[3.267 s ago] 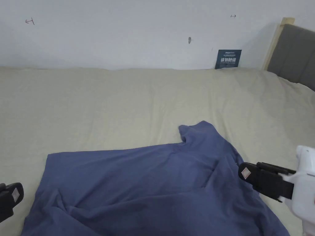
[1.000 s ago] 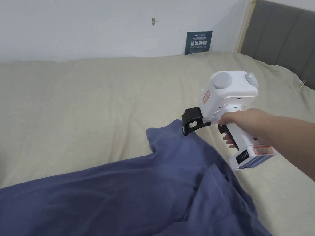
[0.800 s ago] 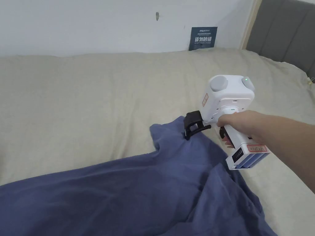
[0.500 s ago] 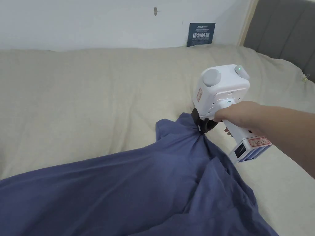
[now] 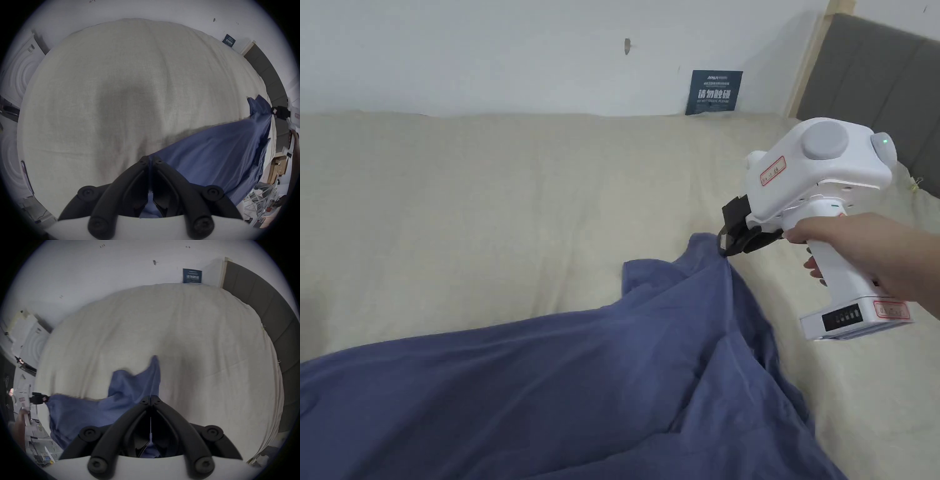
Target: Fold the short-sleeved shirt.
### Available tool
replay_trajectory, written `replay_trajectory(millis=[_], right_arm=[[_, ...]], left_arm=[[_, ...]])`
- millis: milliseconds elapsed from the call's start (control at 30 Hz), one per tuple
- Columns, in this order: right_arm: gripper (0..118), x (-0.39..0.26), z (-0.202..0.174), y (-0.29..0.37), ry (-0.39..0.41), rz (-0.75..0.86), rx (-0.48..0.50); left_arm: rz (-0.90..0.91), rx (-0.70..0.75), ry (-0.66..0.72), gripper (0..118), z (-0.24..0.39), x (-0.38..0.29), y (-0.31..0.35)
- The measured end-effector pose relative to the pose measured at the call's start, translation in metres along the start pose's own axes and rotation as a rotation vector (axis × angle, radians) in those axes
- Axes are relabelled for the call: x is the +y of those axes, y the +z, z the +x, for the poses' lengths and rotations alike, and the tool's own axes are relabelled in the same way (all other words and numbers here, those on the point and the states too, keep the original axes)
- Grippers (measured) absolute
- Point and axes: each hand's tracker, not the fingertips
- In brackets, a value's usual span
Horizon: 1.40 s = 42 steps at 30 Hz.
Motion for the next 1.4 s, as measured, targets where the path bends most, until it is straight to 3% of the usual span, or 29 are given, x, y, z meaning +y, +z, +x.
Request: replay_trajectory(millis=[167, 433, 633, 733, 1000, 1100, 1267, 1300, 1333, 1367, 1400], right_arm=[[2, -0.007, -0.01, 0.021, 0.025, 0.008, -0.013], [2, -0.029, -0.005, 0.087, -0.008, 0.087, 0.068], [2, -0.082, 0.002, 0.146, -0.04, 0.114, 0.137], [2, -0.12, 0.007, 0.161, -0.043, 0.117, 0.143], [2, -0.222, 0.029, 0.139, -0.127, -0.01, 0.158], [2, -0.251, 0.036, 0.112, -0.112, -0.076, 0.113], [2, -0.275, 0.049, 0.072, -0.154, -0.144, 0.062], [2, -0.277, 0.05, 0.066, -0.155, -0.149, 0.048], [4, -0.277, 0.051, 0.064, -0.154, -0.145, 0.044], [17, -0.275, 0.052, 0.06, -0.148, -0.146, 0.036], [45, -0.274, 0.051, 0.06, -0.141, -0.146, 0.017]], left_arm=[[0.021, -0.017, 0.01, 1, -0.009, 0.0, 0.009], [0.069, -0.068, 0.016, 1, -0.012, -0.021, 0.059], [0.101, -0.103, -0.001, 1, -0.003, -0.074, 0.109], [0.094, -0.124, -0.022, 2, -0.01, -0.095, 0.103], [-0.003, -0.131, -0.028, 1, -0.015, -0.181, 0.085], [-0.043, -0.096, -0.049, 1, -0.016, -0.192, 0.062], [-0.075, -0.098, -0.016, 3, -0.025, -0.201, 0.043], [-0.078, -0.103, -0.013, 7, -0.026, -0.202, 0.043], [-0.077, -0.097, -0.009, 24, -0.021, -0.205, 0.05], [-0.077, -0.063, -0.008, 45, -0.019, -0.207, 0.055], [-0.084, -0.018, -0.028, 66, -0.018, -0.208, 0.056]])
